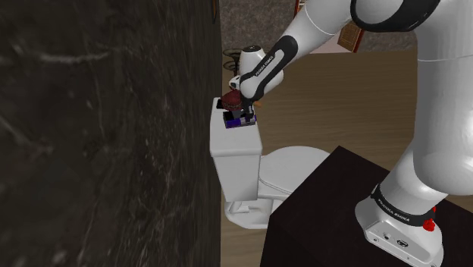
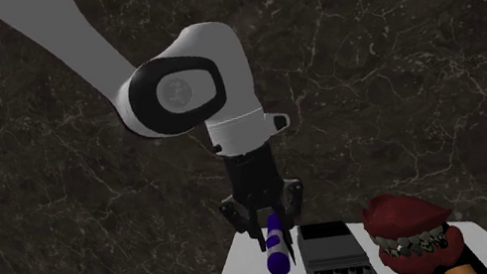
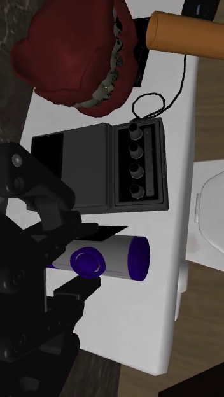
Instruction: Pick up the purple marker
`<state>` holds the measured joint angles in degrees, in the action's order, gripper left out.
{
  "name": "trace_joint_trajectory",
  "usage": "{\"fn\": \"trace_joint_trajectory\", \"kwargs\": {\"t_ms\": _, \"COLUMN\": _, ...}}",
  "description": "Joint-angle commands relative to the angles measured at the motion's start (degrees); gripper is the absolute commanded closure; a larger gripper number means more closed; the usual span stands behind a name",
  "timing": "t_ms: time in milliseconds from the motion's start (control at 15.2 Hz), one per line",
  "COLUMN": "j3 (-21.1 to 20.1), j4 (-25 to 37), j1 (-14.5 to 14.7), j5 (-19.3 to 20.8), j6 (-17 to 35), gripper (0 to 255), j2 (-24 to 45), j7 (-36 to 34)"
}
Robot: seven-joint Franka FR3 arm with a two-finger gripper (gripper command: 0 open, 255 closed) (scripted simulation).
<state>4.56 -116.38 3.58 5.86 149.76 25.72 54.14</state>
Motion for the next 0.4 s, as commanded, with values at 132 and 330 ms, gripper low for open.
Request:
{"fn": "trace_joint_trajectory", "kwargs": {"t_ms": 132, "j3": -0.02, "j4": -0.01, "j1": 0.05, "j5": -0.05, "j6": -2.34, "gripper": 255, "j2": -2.34, "j7": 0.19}}
{"fn": "trace_joint_trajectory", "kwargs": {"t_ms": 330, "j3": -0.03, "j4": 0.04, "j1": 0.05, "j5": -0.07, "j6": -3.04, "gripper": 255, "j2": -2.99, "j7": 0.26}}
